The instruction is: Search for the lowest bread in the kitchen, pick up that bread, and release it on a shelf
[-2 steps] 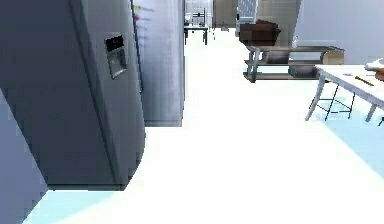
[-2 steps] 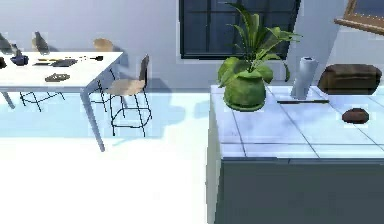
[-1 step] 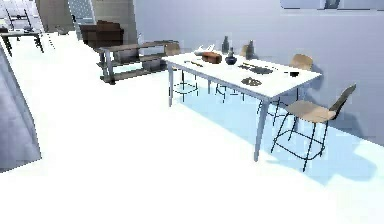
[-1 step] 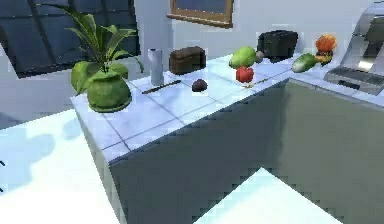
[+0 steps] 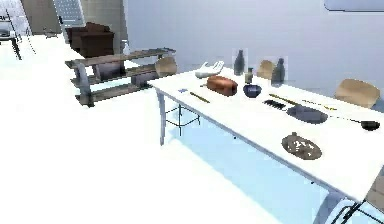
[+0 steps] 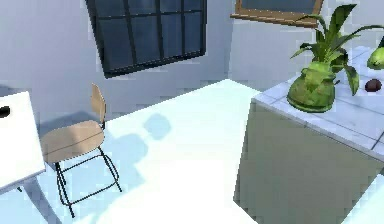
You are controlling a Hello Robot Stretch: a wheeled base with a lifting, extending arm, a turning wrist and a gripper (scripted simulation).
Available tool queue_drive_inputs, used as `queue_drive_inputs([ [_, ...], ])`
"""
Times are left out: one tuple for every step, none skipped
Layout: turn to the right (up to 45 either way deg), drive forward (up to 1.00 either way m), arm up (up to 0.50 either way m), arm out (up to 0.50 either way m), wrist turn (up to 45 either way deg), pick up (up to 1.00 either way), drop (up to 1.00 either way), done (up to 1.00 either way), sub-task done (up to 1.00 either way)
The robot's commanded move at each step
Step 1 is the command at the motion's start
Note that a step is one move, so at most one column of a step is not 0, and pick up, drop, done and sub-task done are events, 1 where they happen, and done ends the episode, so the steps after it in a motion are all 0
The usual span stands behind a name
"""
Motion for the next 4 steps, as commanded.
queue_drive_inputs([
  [3.0,0.0,0.0,0.0,0.0,0.0,0.0,0.0,0.0],
  [0.0,0.5,0.0,0.0,0.0,0.0,0.0,0.0,0.0],
  [-45.0,0.0,0.0,0.0,0.0,0.0,0.0,0.0,0.0],
  [-33.0,0.0,0.0,0.0,0.0,0.0,0.0,0.0,0.0],
])
